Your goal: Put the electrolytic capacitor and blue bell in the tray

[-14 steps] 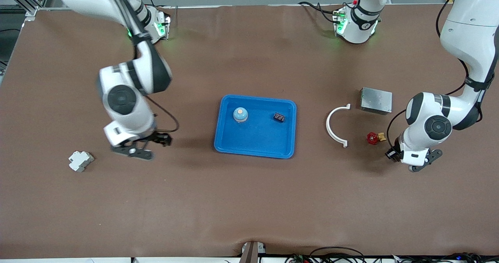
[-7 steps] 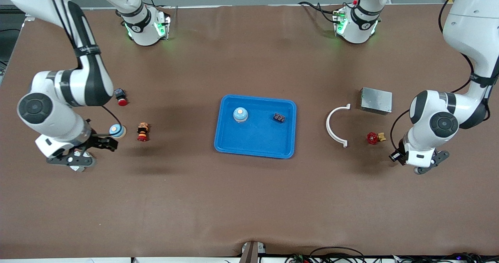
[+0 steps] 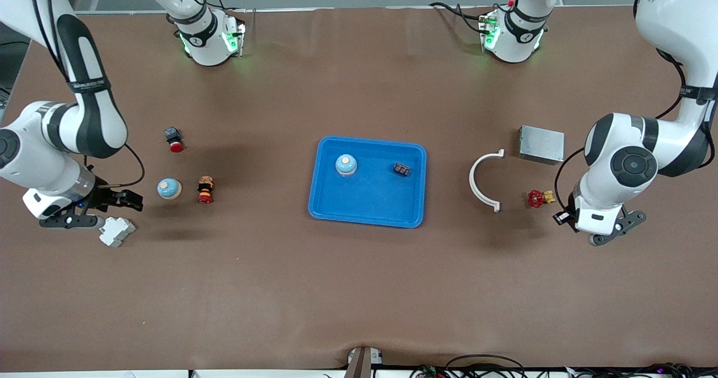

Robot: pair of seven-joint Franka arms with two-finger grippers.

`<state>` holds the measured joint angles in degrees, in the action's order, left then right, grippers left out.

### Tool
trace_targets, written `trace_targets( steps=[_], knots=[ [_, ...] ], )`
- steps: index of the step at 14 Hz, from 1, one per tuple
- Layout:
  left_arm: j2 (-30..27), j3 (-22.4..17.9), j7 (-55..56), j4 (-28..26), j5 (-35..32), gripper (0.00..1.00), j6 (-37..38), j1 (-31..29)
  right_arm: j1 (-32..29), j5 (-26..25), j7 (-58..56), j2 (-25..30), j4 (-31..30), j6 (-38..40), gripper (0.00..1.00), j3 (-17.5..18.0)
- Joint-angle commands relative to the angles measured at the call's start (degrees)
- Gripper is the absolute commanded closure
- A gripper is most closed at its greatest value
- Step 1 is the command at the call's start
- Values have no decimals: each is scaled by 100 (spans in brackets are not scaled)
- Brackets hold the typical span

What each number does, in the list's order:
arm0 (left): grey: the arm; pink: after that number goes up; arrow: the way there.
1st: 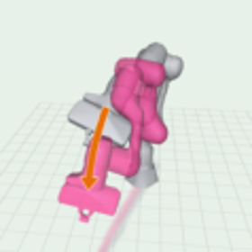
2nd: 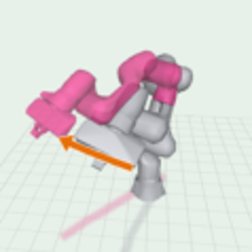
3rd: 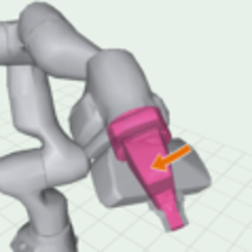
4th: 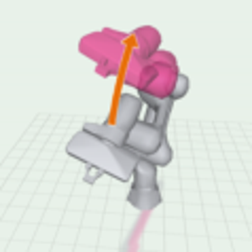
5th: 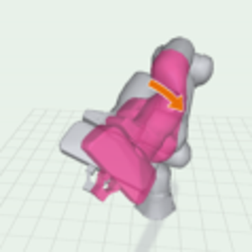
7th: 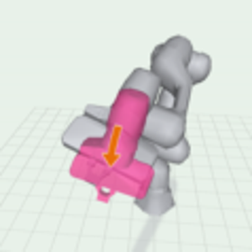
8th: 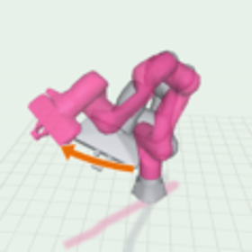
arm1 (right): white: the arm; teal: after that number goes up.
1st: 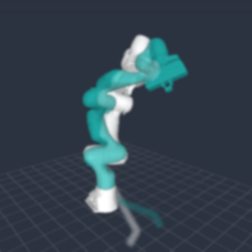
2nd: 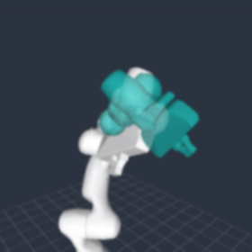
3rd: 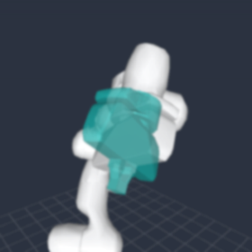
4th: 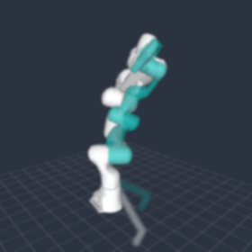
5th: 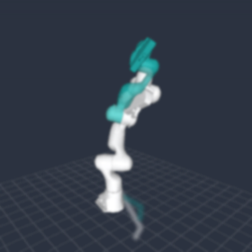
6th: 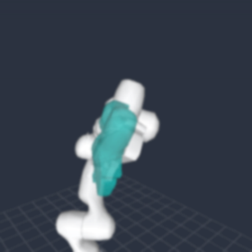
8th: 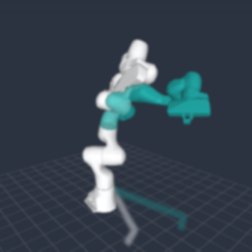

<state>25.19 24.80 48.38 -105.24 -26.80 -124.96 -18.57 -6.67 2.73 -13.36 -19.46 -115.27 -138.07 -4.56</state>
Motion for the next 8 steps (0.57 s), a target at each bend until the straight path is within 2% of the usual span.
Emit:
trace_targets(
  steps=[1,3,8],
  knots=[
    [-120,244,-31,345,359,100,620,-42,-194,167,-202,469,-1003,-867,0,130],
    [-181,472,4,425,465,100,884,-24,-194,167,-158,487,-1383,-1432,0,130],
    [-243,921,697,618,483,100,1193,2,-18,167,360,505,-1797,-1819,0,139]
  ],
)
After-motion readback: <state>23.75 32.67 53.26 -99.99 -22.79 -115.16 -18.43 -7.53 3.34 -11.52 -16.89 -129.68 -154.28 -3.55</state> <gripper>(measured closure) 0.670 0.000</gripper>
